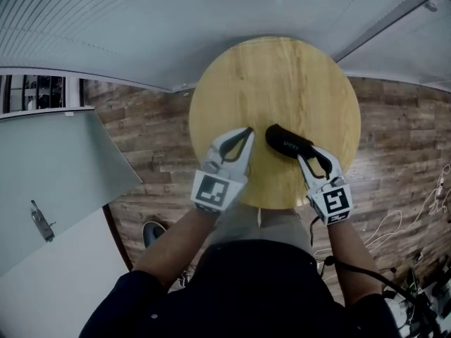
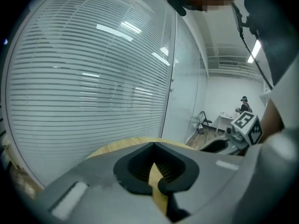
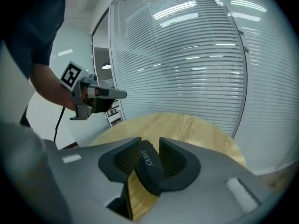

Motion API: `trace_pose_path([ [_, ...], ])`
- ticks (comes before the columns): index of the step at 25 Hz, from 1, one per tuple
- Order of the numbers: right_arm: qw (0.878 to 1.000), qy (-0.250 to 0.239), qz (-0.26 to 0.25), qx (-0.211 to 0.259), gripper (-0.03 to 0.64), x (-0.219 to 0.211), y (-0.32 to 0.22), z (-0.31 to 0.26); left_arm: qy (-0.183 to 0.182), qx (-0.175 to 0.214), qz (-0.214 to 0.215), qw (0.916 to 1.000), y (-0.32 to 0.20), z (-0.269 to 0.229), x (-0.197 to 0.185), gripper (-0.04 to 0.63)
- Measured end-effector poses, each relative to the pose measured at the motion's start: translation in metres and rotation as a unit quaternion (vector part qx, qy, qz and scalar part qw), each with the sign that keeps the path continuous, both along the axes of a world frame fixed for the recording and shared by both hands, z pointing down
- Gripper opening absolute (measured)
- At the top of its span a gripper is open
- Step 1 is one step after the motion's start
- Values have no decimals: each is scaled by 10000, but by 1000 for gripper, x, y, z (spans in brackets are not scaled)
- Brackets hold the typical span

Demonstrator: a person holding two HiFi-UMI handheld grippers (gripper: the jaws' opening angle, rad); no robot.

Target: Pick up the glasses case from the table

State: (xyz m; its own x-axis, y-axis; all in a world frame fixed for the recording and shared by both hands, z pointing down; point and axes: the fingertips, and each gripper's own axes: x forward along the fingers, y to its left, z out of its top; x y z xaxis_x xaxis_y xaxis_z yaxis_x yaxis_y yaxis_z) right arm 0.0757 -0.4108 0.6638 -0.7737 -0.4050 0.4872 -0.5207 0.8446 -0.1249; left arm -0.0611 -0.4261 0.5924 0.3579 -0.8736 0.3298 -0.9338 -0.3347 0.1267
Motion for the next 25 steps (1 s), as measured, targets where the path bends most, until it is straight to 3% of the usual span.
trace_pose_path([
  [3, 9995, 255, -78, -159, 174, -6, 2, 26, 101, -48, 65, 9999, -3, 11, 2, 3],
  [7, 9987, 452, -174, -151, 289, -12, -7, 46, 124, -150, 157, 9997, -9, 32, 6, 3],
  [13, 9936, 745, -809, -247, 386, -32, -3, 73, 209, -208, 253, 9992, -21, 49, 10, 3],
  [18, 9814, 1357, -1355, 110, 403, -32, -8, 99, 222, -230, 154, 9994, -30, 54, 4, 3],
  [24, 9668, 2055, -1516, 36, 402, -30, -25, 120, 189, -286, 61, 9994, -30, 54, -6, 3],
  [25, 9653, 2134, -1504, 7, 371, -30, -26, 122, 189, -286, 52, 9994, -29, 53, -7, 3],
])
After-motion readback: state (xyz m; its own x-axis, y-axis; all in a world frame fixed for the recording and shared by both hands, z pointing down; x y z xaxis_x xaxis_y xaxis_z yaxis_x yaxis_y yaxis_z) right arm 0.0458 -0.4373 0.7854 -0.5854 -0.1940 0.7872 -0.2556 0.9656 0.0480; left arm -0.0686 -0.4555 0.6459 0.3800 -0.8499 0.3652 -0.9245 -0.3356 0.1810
